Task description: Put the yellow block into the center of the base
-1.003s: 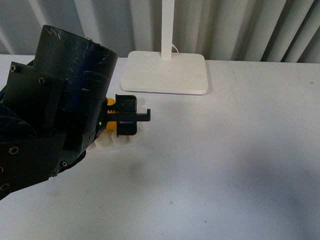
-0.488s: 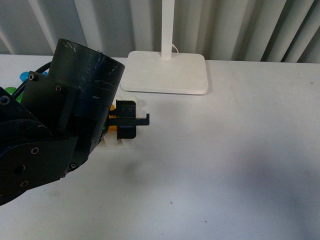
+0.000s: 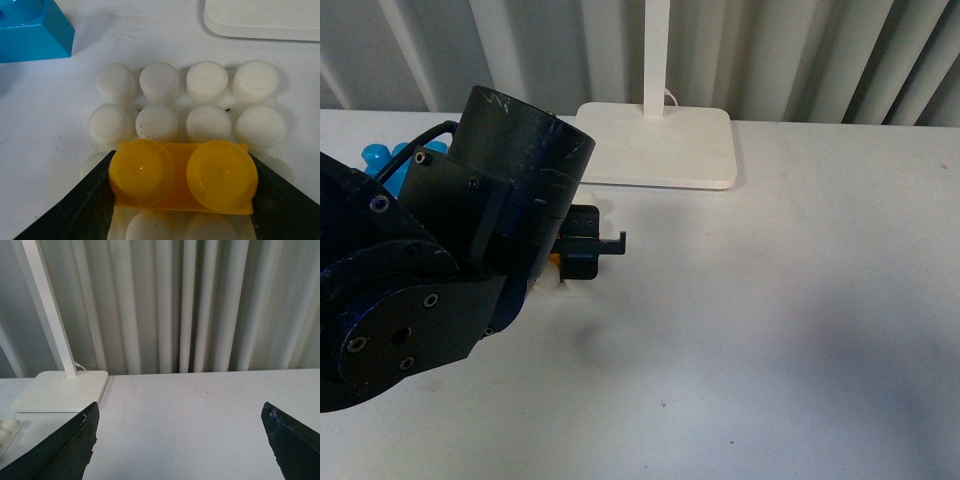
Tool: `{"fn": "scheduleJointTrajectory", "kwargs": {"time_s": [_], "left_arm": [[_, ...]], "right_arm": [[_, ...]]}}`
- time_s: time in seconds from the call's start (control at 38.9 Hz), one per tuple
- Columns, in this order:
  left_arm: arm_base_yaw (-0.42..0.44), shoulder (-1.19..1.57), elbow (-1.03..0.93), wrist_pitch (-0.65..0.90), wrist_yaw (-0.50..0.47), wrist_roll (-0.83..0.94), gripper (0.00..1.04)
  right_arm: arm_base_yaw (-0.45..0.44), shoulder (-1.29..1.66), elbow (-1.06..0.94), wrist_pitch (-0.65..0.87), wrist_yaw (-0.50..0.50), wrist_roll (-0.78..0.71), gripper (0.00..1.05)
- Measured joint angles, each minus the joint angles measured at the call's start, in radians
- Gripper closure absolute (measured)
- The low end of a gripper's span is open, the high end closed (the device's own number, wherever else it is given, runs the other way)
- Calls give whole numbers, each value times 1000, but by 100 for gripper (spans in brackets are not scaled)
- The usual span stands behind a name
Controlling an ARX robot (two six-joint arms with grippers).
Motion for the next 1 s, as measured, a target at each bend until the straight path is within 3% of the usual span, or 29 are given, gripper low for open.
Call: {"fn": "scheduleJointTrajectory", "kwargs": {"time_s": [0.39,0.49,0.59,0.8,1.0], "left_arm": [[2,2,1,21,0,-12,40],[9,-7,-19,37,28,-36,18],[14,-39,-49,42,32,-41,5],[21,-201,-140,74,35,-34,6],[89,-409,-264,107,70,-30,6]], "right_arm": [[0,0,0,0,0,0,9],[0,0,0,0,0,0,9],[0,0,0,0,0,0,9],[0,0,0,0,0,0,9],[0,0,0,0,0,0,9]]}}
